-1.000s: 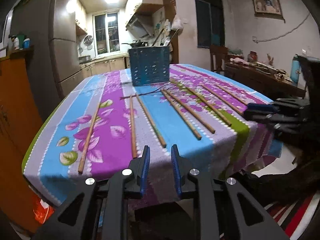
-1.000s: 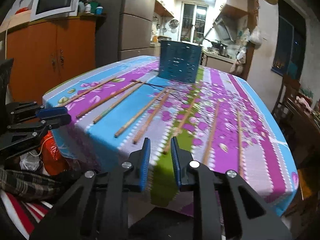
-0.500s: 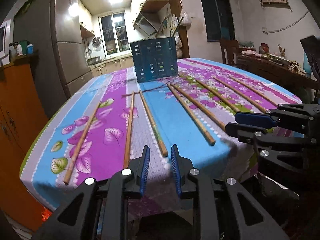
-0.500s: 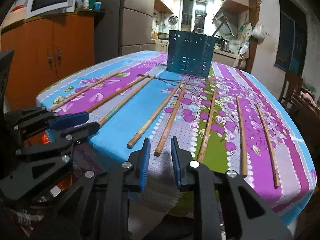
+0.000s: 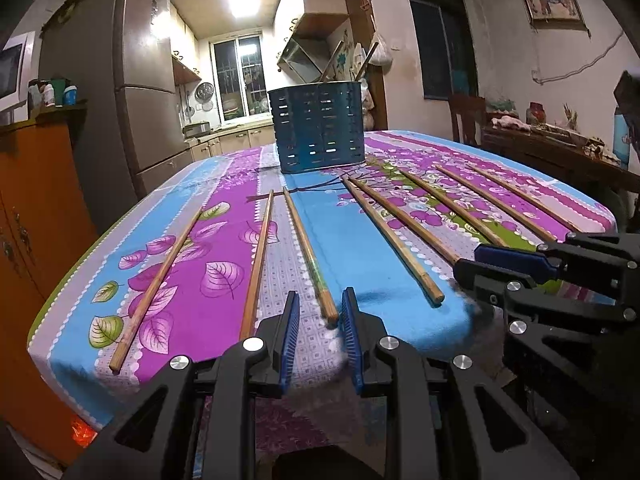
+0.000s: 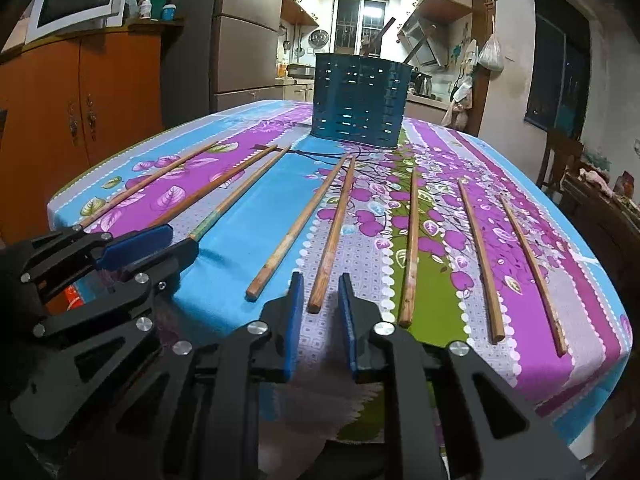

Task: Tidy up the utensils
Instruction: 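Close the right gripper on a chopstick while the left gripper grasps another, then lift both chopsticks upright and carry them over the blue holder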

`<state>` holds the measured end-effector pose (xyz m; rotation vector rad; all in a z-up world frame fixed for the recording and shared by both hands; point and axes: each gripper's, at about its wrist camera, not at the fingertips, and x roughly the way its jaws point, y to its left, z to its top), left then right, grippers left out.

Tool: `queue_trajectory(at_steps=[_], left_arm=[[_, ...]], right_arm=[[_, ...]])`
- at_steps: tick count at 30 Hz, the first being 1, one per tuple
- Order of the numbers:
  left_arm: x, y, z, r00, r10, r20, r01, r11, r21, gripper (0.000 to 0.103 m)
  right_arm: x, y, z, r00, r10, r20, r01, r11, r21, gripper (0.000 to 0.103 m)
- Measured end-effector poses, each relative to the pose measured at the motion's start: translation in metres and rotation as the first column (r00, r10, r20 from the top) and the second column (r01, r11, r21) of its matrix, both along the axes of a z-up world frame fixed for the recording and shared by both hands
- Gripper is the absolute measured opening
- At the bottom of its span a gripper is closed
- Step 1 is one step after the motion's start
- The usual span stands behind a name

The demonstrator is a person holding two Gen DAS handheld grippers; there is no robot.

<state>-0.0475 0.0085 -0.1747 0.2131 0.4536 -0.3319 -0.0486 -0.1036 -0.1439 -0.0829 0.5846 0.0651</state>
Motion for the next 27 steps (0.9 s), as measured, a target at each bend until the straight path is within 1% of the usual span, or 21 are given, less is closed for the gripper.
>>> queue_trajectory(at_steps=[1, 3, 9, 12, 15, 20, 24, 27], left_arm=[[0.0, -0.001, 0.0, 1.0, -0.008, 0.002, 0.008, 1.0, 0.0, 0.018], [-0.001, -0.003, -0.001, 1.0, -0.016, 0.006, 0.016, 1.0, 0.004, 0.011], [0.001, 0.0, 0.0, 0.999, -0.036, -0.003, 0.035, 0.999, -0.018, 0.01], [0.001, 0.003, 0.001, 1.0, -0.018, -0.005, 0.018, 0.999, -0.027, 0.008], [0.0, 0.008, 0.007, 1.0, 0.004, 0.021, -0.004, 0.999, -0.035, 0.008], [-0.008, 0.014, 0.028, 0.995, 0.012, 0.101, -0.009, 0.999, -0.031, 0.008], [-0.012, 0.02, 0.057, 0.986, 0.005, 0.164, 0.005, 0.998, -0.058, 0.008], [-0.013, 0.022, 0.078, 0.981, -0.003, 0.196, 0.021, 0.996, -0.089, 0.007]], right_arm=[[0.0, 0.001, 0.0, 1.0, 0.005, 0.0, -0.005, 1.0, 0.002, 0.007], [0.0, 0.001, 0.0, 1.0, 0.002, 0.0, -0.002, 1.0, 0.01, 0.007], [-0.003, -0.007, 0.002, 1.0, -0.022, 0.001, 0.022, 0.998, 0.051, 0.005], [-0.007, -0.013, 0.005, 0.999, -0.041, 0.02, 0.04, 0.997, 0.067, 0.005], [-0.013, -0.015, 0.01, 0.998, -0.044, 0.05, 0.041, 0.997, 0.064, 0.005], [-0.024, -0.017, 0.028, 0.991, -0.036, 0.13, 0.03, 0.998, 0.048, 0.005], [-0.033, -0.022, 0.05, 0.977, -0.03, 0.211, 0.021, 0.999, 0.047, 0.005], [-0.037, -0.026, 0.067, 0.964, -0.019, 0.265, 0.006, 0.999, 0.05, 0.005]])
